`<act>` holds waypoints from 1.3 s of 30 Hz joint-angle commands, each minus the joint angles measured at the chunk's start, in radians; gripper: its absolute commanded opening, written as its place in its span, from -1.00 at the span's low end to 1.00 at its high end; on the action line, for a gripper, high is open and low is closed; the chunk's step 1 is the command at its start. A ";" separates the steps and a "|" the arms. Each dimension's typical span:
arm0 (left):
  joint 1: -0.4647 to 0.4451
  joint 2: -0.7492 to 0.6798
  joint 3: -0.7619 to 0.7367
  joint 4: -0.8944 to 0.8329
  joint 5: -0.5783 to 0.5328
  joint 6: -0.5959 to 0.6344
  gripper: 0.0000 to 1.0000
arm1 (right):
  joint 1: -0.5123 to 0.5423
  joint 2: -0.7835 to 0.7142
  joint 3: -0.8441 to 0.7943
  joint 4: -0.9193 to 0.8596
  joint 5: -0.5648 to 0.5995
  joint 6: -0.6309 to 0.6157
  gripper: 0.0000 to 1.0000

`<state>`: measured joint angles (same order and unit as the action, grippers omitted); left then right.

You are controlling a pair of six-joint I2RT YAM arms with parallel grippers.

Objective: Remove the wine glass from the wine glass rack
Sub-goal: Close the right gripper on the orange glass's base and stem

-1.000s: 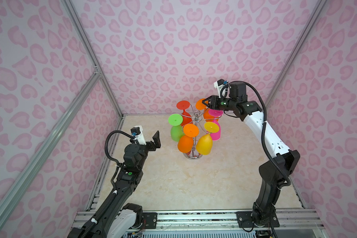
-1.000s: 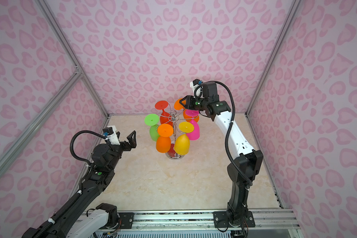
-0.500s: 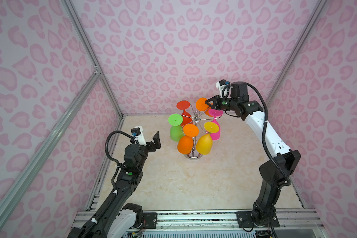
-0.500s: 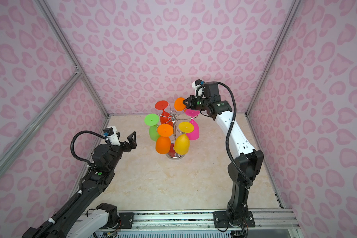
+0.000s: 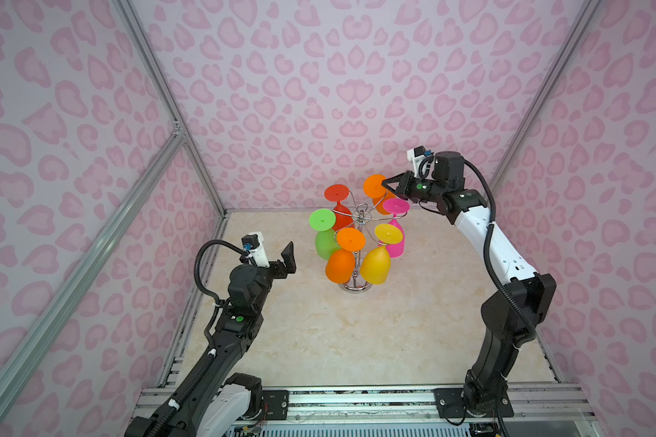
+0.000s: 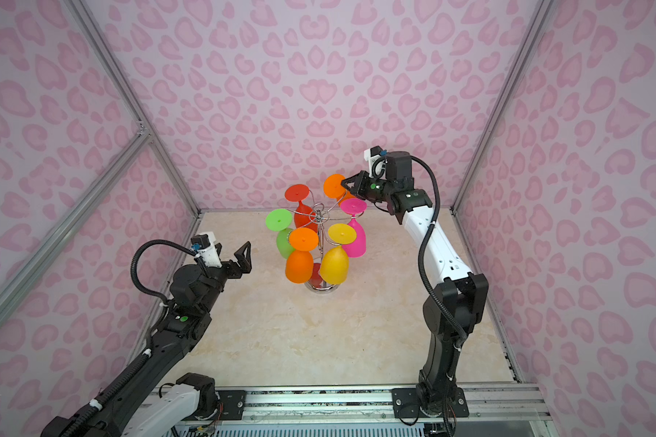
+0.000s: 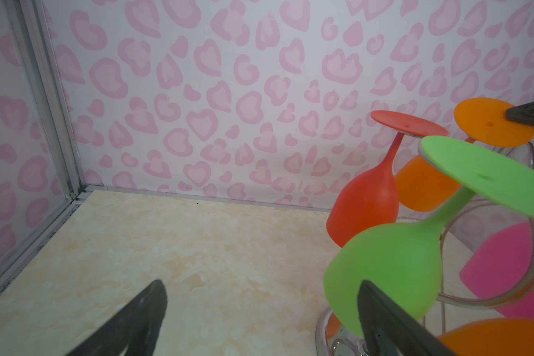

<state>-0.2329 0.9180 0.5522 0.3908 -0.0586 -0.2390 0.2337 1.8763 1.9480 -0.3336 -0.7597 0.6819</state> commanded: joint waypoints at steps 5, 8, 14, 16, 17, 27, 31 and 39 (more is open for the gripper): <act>0.001 0.002 -0.001 0.003 0.012 -0.009 0.96 | -0.034 -0.041 -0.089 0.238 -0.096 0.155 -1.00; 0.001 0.006 0.001 0.003 0.014 -0.012 0.96 | -0.041 -0.054 -0.111 0.263 -0.110 0.172 -1.00; 0.000 0.007 0.000 0.003 0.016 -0.014 0.96 | -0.043 -0.081 -0.149 0.258 -0.119 0.164 -1.00; 0.000 0.005 0.000 0.003 0.015 -0.012 0.96 | -0.043 -0.092 -0.163 0.253 -0.119 0.157 -1.00; 0.000 0.006 0.000 0.003 0.015 -0.011 0.96 | -0.043 -0.097 -0.171 0.250 -0.118 0.155 -1.00; 0.000 0.009 0.002 0.003 0.016 -0.014 0.96 | -0.017 -0.126 -0.198 0.208 -0.122 0.122 -1.00; 0.000 0.007 0.002 0.003 0.015 -0.015 0.96 | -0.004 -0.135 -0.218 0.196 -0.121 0.113 -1.00; 0.000 0.013 0.004 0.006 0.019 -0.014 0.96 | 0.014 -0.141 -0.234 0.205 -0.111 0.117 -1.00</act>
<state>-0.2329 0.9276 0.5522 0.3908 -0.0486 -0.2501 0.2413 1.7325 1.7107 -0.1482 -0.8680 0.8047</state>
